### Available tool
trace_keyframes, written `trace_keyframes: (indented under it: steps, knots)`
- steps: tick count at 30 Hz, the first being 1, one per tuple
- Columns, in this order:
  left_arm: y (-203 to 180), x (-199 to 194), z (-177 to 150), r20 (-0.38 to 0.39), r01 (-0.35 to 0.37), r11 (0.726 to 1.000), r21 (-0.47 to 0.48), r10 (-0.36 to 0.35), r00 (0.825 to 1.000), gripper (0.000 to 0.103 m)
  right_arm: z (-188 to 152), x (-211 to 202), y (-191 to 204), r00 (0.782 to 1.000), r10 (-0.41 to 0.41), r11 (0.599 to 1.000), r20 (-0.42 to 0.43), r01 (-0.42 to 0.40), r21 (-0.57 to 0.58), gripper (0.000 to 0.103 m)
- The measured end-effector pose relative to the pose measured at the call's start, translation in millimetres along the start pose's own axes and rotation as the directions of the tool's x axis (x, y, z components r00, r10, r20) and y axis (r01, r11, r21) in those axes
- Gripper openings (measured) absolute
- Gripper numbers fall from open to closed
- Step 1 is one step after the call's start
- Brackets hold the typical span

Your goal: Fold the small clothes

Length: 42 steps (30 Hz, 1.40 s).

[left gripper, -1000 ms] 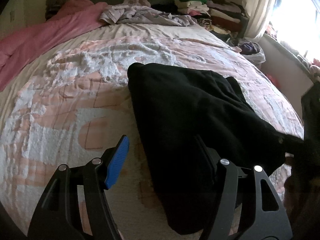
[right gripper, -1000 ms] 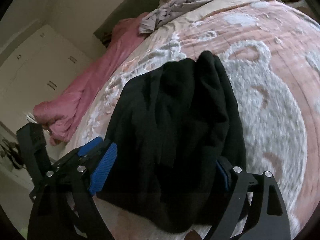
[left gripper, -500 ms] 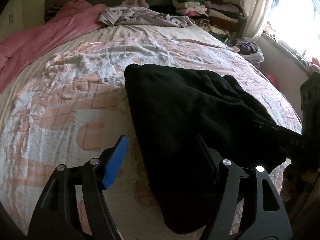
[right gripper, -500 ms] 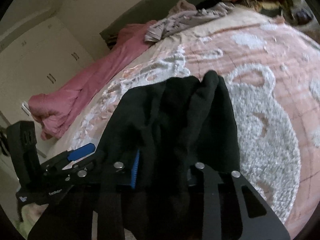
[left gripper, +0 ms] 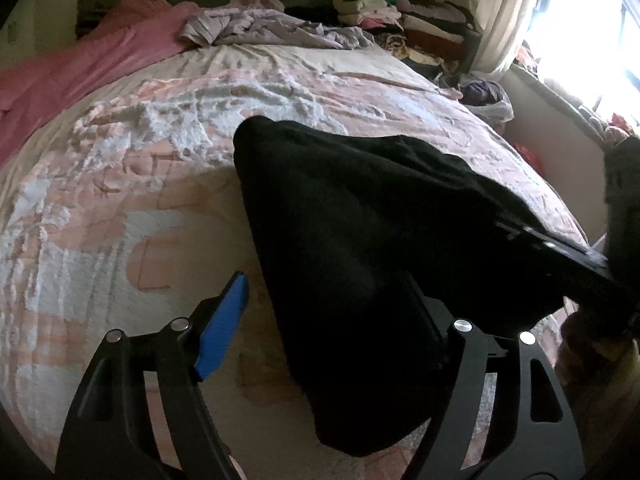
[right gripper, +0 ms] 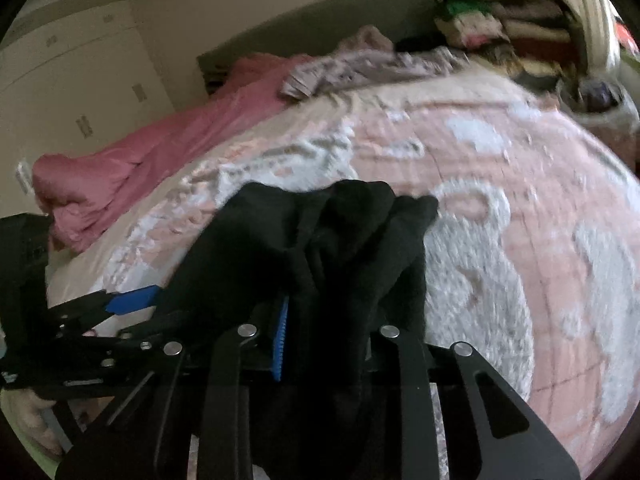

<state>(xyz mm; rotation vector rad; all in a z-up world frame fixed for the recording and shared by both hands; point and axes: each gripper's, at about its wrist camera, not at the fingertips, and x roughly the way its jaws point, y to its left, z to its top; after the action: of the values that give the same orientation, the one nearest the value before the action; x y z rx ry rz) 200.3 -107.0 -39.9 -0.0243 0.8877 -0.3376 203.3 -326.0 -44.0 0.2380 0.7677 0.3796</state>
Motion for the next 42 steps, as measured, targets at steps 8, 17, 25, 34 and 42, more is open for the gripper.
trace_keyframes:
  steps: [8,17,25,34,42]
  knots:
    - [5,3,-5,-0.014,0.022,0.999,-0.028,-0.023,1.000,0.068,-8,3,-18,0.999,0.028,0.995,-0.031,-0.025,0.097,0.048]
    - [5,-3,-9,-0.016,0.033,0.999,-0.035,-0.033,0.999,0.070,-15,-23,-16,0.999,0.027,0.993,-0.037,-0.023,0.112,0.065]
    - [-2,-9,-25,-0.039,0.061,0.998,-0.024,-0.062,0.997,0.070,-33,-28,-12,0.995,0.058,0.991,-0.087,-0.047,0.125,0.048]
    - [-14,-17,-30,-0.028,0.052,0.999,-0.003,-0.052,0.998,0.060,-26,-46,7,1.000,0.016,1.000,-0.013,-0.016,0.012,0.019]
    - [-19,-12,-35,-0.040,0.023,0.999,0.022,-0.022,0.999,0.060,-32,-27,-3,0.995,-0.071,0.997,-0.068,0.072,0.000,0.028]
